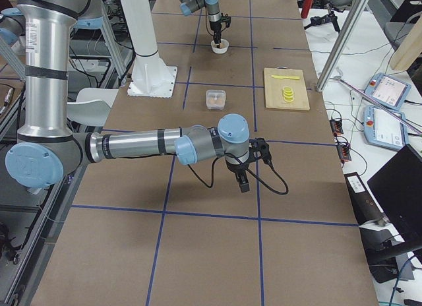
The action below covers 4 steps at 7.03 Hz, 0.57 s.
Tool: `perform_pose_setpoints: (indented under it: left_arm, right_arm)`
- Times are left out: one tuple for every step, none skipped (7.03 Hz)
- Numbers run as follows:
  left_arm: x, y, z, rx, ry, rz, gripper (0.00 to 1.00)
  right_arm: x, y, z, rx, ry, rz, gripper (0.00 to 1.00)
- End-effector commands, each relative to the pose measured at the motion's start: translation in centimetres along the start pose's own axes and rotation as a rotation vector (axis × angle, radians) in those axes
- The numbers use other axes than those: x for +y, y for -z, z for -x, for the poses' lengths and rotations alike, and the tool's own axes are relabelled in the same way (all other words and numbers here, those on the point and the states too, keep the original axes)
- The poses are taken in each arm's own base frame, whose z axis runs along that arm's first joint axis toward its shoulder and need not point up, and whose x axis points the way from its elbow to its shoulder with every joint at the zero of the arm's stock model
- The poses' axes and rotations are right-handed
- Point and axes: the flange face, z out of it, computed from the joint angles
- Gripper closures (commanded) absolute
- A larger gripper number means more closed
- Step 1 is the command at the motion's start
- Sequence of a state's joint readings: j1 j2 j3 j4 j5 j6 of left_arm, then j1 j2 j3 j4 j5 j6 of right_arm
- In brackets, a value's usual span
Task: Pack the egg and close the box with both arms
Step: 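Lower the left gripper into the bowl and grasp the brown egg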
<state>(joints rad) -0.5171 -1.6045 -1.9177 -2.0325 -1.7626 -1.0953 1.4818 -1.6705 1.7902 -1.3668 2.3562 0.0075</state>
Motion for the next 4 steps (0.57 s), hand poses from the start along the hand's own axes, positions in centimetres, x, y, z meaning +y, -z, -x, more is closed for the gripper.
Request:
perform_pose_setpoints:
  left_arm:
    - [-0.2,0.5,-0.1,0.007,-0.003,-0.006,0.78]
    - [-0.6,0.9,-0.1,0.011,0.0,-0.015,0.79]
    - [-0.9,1.4,-0.2,0.019,0.001,-0.024,0.8]
    - [-0.9,1.7,-0.3,0.023,0.001,-0.027,0.82]
  right_arm:
    - [0.0,0.0,0.0,0.0,0.0,0.0,0.0]
    - [0.0,0.0,0.0,0.0,0.0,0.0,0.0]
    - [0.0,0.0,0.0,0.0,0.0,0.0,0.0]
    - [0.0,0.0,0.0,0.0,0.0,0.0,0.0]
